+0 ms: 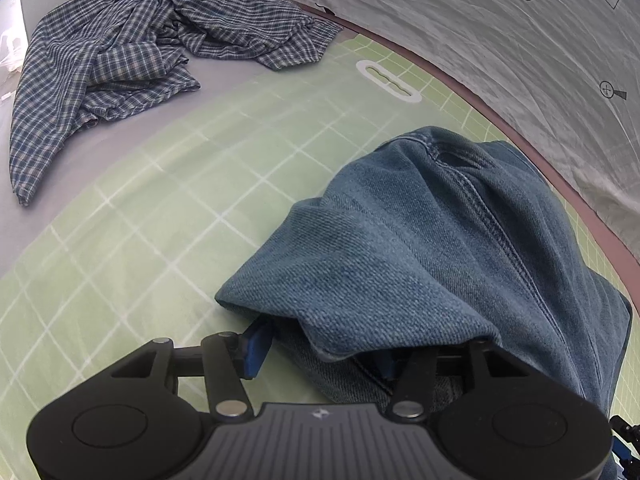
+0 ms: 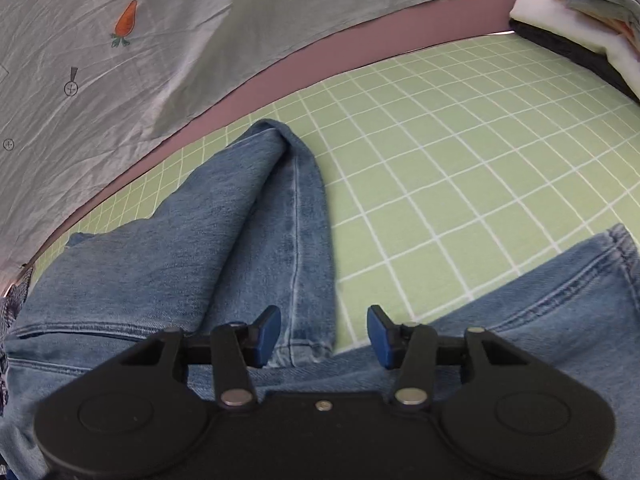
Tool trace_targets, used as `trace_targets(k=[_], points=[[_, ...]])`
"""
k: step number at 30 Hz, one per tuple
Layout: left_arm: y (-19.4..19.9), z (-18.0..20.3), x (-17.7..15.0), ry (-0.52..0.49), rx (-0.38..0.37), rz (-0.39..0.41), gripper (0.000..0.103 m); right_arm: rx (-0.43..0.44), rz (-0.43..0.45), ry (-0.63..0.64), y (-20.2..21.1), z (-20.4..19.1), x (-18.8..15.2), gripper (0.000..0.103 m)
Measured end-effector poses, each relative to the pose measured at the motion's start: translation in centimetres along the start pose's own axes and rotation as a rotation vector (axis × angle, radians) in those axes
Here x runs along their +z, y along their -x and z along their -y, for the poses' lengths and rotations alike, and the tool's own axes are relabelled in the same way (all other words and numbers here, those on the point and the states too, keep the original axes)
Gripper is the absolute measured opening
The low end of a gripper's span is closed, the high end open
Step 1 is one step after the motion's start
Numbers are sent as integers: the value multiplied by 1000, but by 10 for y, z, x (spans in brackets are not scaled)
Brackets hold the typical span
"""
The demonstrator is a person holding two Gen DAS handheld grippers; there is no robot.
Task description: Fold clothes
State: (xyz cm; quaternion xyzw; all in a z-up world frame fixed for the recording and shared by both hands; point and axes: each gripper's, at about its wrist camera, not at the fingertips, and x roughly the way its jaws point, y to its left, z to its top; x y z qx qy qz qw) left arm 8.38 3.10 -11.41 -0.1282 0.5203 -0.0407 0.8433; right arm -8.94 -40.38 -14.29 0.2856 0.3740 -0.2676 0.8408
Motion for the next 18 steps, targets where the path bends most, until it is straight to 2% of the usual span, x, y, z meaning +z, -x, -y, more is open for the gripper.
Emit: trace_targets(k=[5,7,8,11,13,16,18], points=[[-3,1,0,3,26,-5,58,-20,-55,96,-20,-24,2,47],[-4,2,-1,8,41,-10,60,-35,-58,170,-22,-30,0,36],[-5,3,0,3,51,-13,60,-27,-61,202,-23,-31,0,15],[-7,8,1,-24,83,-22,61,4,-65,264,-21,-28,1,11],[-9,12,1,-57,104,-23,61,-8,-42,305,-16,-23,5,10],[-12,13,3,-56,122,-30,63,-99,29,393,-8,-11,22,10],[-13,13,3,-53,128,-31,63,-175,80,434,-3,4,45,10]])
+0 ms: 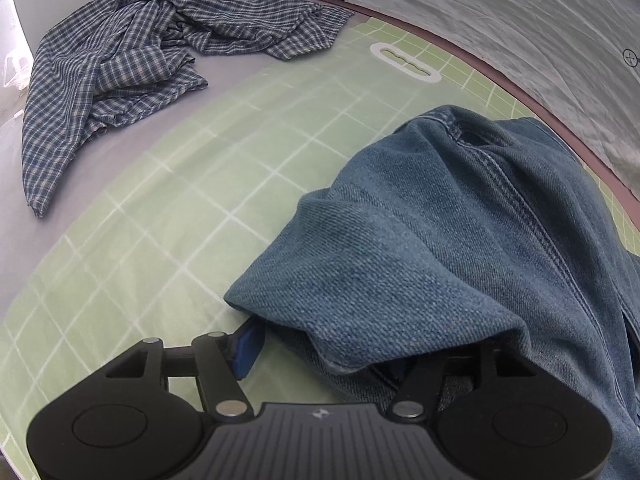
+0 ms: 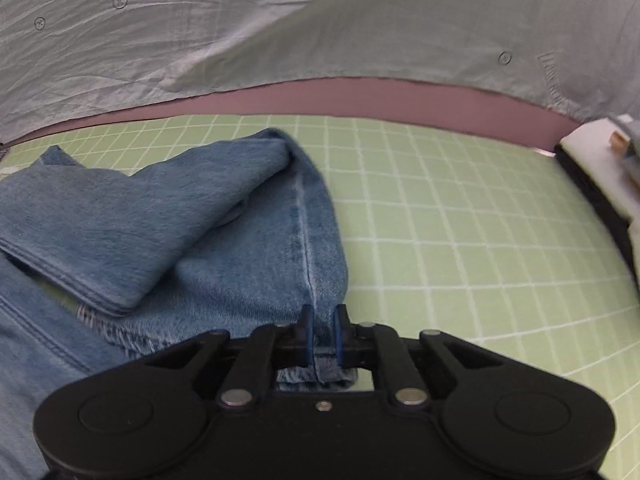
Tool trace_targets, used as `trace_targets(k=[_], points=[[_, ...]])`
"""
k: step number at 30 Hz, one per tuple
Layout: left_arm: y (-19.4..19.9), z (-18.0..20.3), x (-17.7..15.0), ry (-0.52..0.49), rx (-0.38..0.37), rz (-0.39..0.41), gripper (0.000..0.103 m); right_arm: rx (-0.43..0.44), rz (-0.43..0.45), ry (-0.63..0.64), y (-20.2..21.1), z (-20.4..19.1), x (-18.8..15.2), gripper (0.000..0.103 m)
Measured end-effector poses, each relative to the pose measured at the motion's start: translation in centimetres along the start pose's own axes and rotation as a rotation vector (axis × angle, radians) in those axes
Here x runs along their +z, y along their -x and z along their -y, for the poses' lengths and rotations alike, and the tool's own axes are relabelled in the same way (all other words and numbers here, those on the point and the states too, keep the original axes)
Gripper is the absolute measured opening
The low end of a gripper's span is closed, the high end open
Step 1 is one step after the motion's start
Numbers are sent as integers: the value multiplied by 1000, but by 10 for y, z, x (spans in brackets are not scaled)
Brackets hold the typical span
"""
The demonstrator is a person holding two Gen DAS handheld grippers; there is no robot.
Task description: Fold clothes
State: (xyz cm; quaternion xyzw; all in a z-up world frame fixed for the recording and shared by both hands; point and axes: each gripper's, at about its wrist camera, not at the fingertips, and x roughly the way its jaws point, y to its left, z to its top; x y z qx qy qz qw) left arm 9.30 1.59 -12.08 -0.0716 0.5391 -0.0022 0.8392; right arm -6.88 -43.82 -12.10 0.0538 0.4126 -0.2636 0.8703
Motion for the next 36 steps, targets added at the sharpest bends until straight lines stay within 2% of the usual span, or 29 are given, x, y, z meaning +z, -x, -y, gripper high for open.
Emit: trace_targets(k=[3,5,6,7,8,9,11,15,17,19,21,23,26,28,34,36], points=[[0,2,0,-6,11,0,64,-177,48,-14,-3,54,35,10],[-1,2,0,-5,15,0,66,-252,84,-107,0,95,55,12],[-1,2,0,-4,17,1,66,-287,101,-141,2,111,62,15],[-1,2,0,-3,19,2,67,-334,115,-144,4,119,67,22],[-1,2,-1,-1,21,2,67,-384,128,-141,7,124,70,41],[-1,3,-1,-1,23,3,67,-437,140,-121,9,122,68,49],[-1,4,-1,-2,28,4,67,-515,154,-93,13,117,62,54],[-1,4,-1,7,31,17,68,-349,95,-150,15,95,27,65],[0,4,-1,14,29,33,64,-289,55,-166,15,79,6,65],[3,7,0,1,23,64,46,-244,5,-187,14,60,-18,65],[9,11,2,-22,22,110,19,-217,-26,-238,17,49,-39,65],[21,18,6,-66,1,167,14,-207,-39,-320,26,45,-58,64],[41,39,10,-188,14,252,11,-211,-53,-454,39,50,-80,64],[54,55,8,-248,-15,314,10,-218,-58,-474,46,57,-87,64],[89,128,-15,-436,-190,455,9,-205,-47,-474,63,81,-93,63],[98,159,-34,-507,-274,466,8,-194,-45,-479,68,91,-95,63]])
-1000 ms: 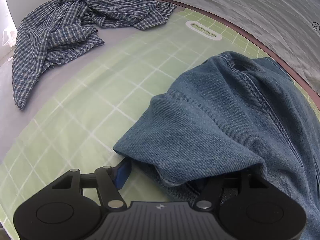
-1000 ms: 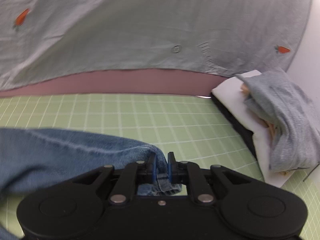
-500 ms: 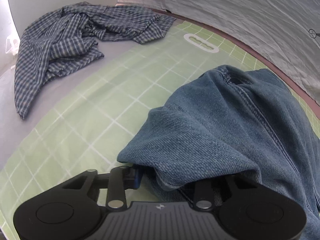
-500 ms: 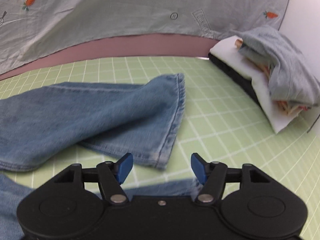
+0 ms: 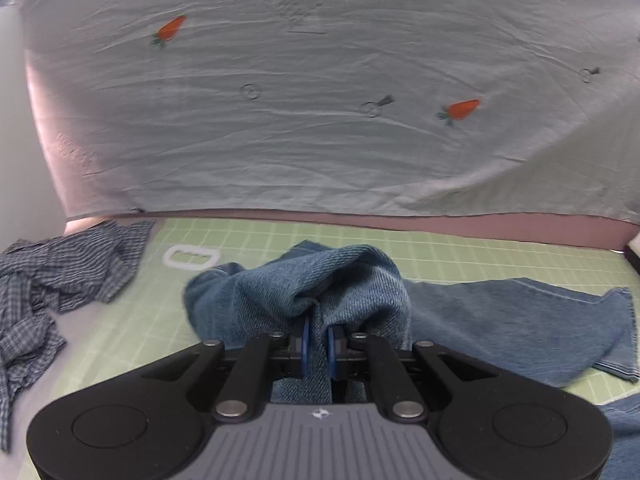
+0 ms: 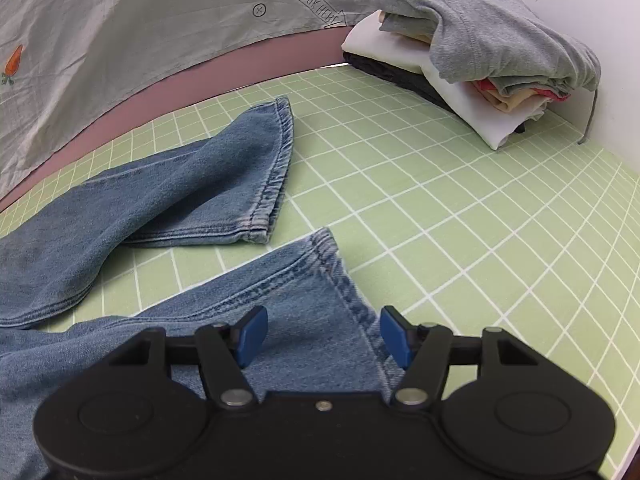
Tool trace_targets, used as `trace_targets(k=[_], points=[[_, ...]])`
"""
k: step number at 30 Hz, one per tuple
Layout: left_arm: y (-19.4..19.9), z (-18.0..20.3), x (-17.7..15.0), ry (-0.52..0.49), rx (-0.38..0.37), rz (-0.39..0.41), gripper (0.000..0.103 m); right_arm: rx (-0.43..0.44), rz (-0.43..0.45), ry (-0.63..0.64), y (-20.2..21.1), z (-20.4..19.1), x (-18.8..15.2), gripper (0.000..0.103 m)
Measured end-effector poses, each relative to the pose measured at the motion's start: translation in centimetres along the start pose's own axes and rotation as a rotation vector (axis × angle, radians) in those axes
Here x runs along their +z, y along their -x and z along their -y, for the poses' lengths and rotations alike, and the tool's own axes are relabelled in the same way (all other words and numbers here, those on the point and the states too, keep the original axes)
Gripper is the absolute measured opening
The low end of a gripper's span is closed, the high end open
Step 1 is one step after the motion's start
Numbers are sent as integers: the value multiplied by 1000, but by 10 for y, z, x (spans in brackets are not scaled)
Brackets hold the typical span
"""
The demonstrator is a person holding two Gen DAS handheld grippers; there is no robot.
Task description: Fold clothes
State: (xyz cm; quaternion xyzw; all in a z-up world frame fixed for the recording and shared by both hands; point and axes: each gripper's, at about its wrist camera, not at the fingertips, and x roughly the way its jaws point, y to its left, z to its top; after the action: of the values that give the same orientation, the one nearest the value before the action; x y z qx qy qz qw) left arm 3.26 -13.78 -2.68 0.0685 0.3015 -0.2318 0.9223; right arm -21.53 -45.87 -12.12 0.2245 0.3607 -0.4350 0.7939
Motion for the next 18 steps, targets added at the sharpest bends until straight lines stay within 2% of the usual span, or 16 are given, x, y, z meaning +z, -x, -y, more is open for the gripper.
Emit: trace_targets(k=[4,7,12,15,18], points=[[-1,68,-19,-75,-149,-47,7,21,-10,10,4,20,2,63],[-11,101,-49,-23,-239,-158,5,37,-23,21,4,34,2,63],[-35,123,-88,35,-262,-369,5,55,-55,27,-3,51,4,62],[-35,122,-93,49,-243,-398,10,78,-74,30,-7,54,4,62],[-28,114,-85,72,-249,-404,15,95,-97,52,-10,48,-2,62]])
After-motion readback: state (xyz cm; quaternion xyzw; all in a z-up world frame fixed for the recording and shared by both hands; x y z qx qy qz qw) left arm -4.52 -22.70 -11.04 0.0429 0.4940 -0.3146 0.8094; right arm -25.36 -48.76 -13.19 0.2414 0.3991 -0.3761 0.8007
